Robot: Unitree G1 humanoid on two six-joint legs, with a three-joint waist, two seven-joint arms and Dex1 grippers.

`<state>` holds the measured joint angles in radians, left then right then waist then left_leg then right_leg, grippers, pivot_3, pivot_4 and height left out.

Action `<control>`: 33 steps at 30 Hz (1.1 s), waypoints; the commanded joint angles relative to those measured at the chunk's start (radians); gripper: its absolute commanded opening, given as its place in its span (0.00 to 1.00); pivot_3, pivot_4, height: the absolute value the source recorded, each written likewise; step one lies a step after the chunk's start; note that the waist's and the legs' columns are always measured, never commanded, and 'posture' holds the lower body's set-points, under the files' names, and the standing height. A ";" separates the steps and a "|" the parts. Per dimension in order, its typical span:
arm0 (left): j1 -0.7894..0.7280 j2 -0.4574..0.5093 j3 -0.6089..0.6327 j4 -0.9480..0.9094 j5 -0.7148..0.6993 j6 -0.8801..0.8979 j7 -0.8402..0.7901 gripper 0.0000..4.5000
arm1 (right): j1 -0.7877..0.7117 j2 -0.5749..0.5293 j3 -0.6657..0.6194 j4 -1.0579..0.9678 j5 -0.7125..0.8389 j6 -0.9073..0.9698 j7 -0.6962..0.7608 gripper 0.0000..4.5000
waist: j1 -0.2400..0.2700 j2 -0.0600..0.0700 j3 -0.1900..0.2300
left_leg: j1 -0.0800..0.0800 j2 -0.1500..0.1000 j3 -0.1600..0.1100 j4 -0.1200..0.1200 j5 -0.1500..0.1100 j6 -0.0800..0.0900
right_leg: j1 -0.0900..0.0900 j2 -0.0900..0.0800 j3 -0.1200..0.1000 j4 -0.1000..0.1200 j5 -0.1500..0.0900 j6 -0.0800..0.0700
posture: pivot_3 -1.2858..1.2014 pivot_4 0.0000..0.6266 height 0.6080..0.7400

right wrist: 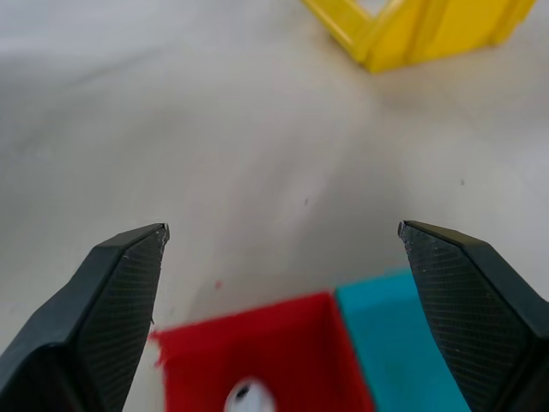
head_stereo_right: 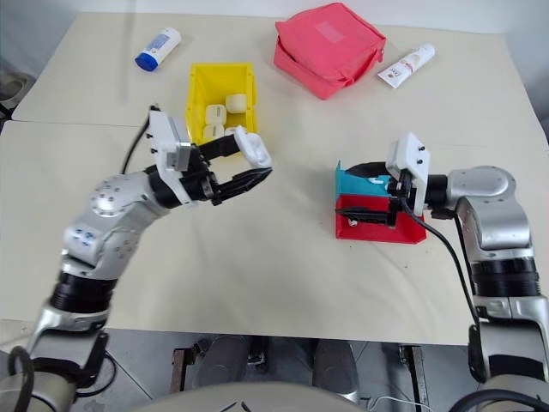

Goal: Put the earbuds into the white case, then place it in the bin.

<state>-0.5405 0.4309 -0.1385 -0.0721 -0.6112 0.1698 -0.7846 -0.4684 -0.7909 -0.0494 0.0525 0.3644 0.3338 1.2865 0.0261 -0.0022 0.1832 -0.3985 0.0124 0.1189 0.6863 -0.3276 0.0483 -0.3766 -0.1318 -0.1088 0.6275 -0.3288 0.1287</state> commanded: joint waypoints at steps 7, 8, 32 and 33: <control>-0.019 -0.143 -0.032 0.148 0.066 -0.232 -0.319 0.62 | 0.209 -0.157 -0.203 -0.368 0.069 0.228 -0.164 1.00 | -0.001 0.000 0.000 | 0.000 0.001 0.000 0.000 0.000 0.001 | 0.000 0.000 -0.001 0.000 0.000 0.000 | 0.52 0.24 1.00; -0.015 -0.148 -0.042 0.166 0.072 -0.240 -0.355 0.62 | 0.235 -0.172 -0.231 -0.416 0.085 0.264 -0.175 1.00 | -0.001 0.000 0.000 | -0.001 0.001 0.000 0.000 0.000 0.001 | 0.000 0.000 -0.001 0.000 0.000 0.000 | 0.52 0.24 1.00; 0.053 -0.263 -0.071 0.203 0.131 -0.302 -0.467 0.62 | 0.484 -0.502 -0.262 -0.601 0.017 0.409 -0.186 0.76 | -0.002 0.000 0.000 | -0.004 0.001 -0.007 0.005 -0.001 0.003 | 0.002 -0.002 -0.006 -0.001 0.000 0.000 | 0.52 0.24 1.00; 0.056 -0.263 -0.071 0.200 0.130 -0.302 -0.468 0.62 | 0.488 -0.513 -0.256 -0.594 0.007 0.400 -0.178 0.76 | -0.002 0.000 0.000 | -0.004 0.001 -0.007 0.005 -0.001 0.003 | 0.002 -0.002 -0.006 -0.001 0.000 0.000 | 0.52 0.24 1.00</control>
<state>-0.4949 0.1757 -0.2138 0.1691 -0.4775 -0.1249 -1.2530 0.0162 -1.2788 -0.3053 -0.5460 0.3924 0.7587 1.0947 0.0242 -0.0019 0.1830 -0.4029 0.0128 0.1116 0.6916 -0.3286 0.0509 -0.3744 -0.1337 -0.1148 0.6263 -0.3285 0.1292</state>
